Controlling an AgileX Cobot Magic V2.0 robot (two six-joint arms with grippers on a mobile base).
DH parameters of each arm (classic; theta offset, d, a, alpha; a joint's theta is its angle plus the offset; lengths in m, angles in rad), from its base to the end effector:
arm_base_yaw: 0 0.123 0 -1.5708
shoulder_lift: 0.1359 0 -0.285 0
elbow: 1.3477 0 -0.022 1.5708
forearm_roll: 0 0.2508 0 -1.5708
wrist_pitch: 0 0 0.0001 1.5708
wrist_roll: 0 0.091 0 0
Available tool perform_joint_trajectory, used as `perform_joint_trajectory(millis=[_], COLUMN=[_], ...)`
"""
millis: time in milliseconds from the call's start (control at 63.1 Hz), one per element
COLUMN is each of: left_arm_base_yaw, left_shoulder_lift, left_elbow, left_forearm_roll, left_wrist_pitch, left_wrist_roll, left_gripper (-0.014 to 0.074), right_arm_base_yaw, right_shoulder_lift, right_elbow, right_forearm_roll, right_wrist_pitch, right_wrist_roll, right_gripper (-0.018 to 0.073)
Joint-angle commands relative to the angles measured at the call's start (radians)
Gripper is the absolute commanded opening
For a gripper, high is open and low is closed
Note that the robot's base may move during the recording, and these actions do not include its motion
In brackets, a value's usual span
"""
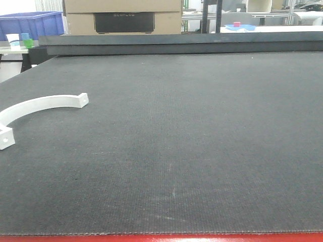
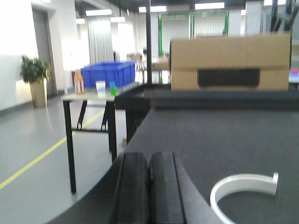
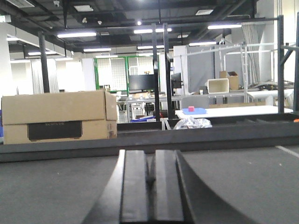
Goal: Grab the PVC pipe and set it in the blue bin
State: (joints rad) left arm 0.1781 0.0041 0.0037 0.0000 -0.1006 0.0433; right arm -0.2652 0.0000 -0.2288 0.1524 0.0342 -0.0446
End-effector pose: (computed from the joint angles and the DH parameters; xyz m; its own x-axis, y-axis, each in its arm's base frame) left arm 0.0547 0.0098 0.2208 0.1684 0.0743 -0.9829 -0.1846 0.9819 0.0426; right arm 0.0354 -0.0091 0.2857 0.2948 0.0313 -0.9550 0.2269 0.9686 0.1018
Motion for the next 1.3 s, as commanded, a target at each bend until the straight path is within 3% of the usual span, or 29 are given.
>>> perform_joint_trajectory(millis=[0,95,301,412,539,697,824,998,1283], left_arm_base_yaw=[-0.002,-0.002,-0.002,-0.002,-0.002,-0.002,-0.002,-0.002,-0.002], left_shoulder_lift=[-0.004,-0.004,0.087,0.262,0.522,0.774,0.922,1.019,1.118], left_elbow=[-0.008,-0.070,-0.287,-0.433,-0.582,-0.717,-0.791,-0.830,-0.835], left_forearm_roll=[-0.052,-0.058,-0.061,-0.053,-0.012,-0.060,-0.095,-0.105,-0.084], left_wrist_pitch=[-0.007,0.141,0.264,0.390,0.436,0.457,0.471,0.452,0.413], left_wrist_roll=[-0.026,-0.026,-0.026,-0.028,-0.028,-0.028,-0.028,-0.028,-0.022], left_gripper=[-0.0111,-0.0111,-0.0111,-0.0111,-0.0111,-0.0111,-0.0111,-0.0111,-0.0111], right_arm_base_yaw=[-0.005,-0.005,-0.005,-0.003,-0.001,-0.001,-0.001,-0.001,-0.001], right_shoulder_lift=[0.000,0.044,0.253,0.400,0.570,0.723,0.791,0.826,0.827], right_elbow=[-0.080,-0.174,-0.361,-0.469,-0.579,-0.632,-0.634,-0.634,-0.634], right_forearm_roll=[-0.040,-0.081,-0.083,-0.083,-0.083,-0.077,-0.074,-0.071,-0.043], right_wrist_pitch=[0.089,0.232,0.441,0.560,0.653,0.676,0.606,0.454,0.429], right_wrist_roll=[0.001,0.001,0.001,0.001,0.001,0.001,0.001,0.001,0.001], right_gripper=[-0.0162,-0.0162,-0.0162,-0.0162,-0.0162,-0.0162,-0.0162,-0.0162,-0.0162])
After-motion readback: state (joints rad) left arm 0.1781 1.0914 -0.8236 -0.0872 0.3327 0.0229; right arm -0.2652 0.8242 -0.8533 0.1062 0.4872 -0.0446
